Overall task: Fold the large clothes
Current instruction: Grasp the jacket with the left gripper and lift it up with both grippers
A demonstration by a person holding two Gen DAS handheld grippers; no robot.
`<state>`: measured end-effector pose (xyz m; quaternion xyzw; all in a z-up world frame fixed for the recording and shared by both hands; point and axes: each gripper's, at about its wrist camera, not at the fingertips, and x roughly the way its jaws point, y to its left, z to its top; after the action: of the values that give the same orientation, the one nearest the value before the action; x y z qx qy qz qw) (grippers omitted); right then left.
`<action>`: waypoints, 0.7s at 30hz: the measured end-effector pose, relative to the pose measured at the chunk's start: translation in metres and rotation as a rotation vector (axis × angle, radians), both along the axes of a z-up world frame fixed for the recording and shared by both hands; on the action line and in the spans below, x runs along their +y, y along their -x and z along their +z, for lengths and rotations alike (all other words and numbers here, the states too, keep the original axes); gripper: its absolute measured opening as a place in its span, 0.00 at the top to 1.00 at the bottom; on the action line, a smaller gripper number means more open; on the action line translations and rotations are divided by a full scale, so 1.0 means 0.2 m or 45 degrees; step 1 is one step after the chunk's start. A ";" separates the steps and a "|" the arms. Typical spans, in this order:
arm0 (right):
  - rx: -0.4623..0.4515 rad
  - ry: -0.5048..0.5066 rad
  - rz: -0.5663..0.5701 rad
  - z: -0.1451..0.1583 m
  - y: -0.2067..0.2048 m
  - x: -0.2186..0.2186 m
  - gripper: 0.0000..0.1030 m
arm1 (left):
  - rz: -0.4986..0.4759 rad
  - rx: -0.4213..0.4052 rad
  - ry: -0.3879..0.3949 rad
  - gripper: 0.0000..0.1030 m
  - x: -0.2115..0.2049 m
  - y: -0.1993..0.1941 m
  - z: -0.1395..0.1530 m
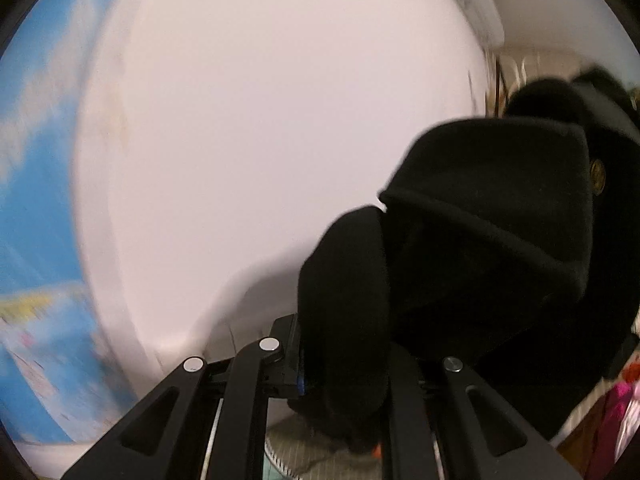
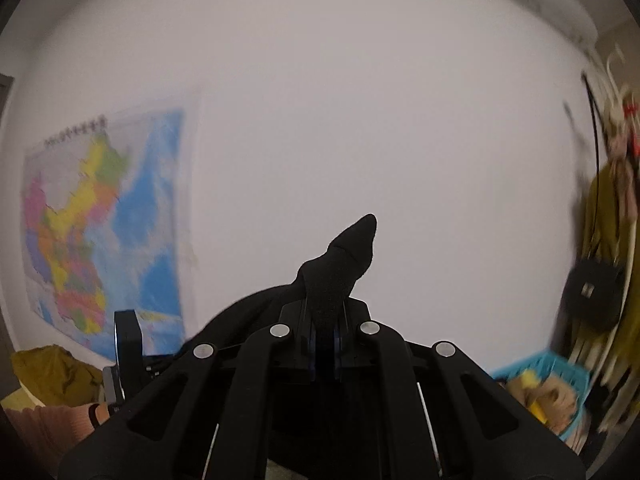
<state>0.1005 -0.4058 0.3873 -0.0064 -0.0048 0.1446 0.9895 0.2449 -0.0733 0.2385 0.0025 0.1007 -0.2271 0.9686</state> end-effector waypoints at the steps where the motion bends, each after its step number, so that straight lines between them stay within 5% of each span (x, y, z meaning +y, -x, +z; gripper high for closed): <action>1: -0.044 -0.001 -0.001 0.05 0.08 -0.01 0.95 | 0.002 -0.027 0.020 0.90 0.03 0.06 0.05; 7: -0.206 -0.075 0.074 0.21 0.50 -0.10 0.95 | -0.001 -0.347 0.120 0.90 0.23 0.56 0.39; 13: -0.218 -0.152 0.281 0.21 0.75 -0.09 0.95 | 0.103 -0.483 0.028 0.89 0.32 1.21 0.60; 21: -0.100 -0.157 0.608 0.02 0.91 0.06 0.94 | 0.356 -0.412 -0.218 0.87 0.50 1.83 0.38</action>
<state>-0.0808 -0.3938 0.3918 0.0497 -0.0534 0.3735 0.9248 -0.1210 0.0272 0.3153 0.1071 -0.0379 -0.0779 0.9905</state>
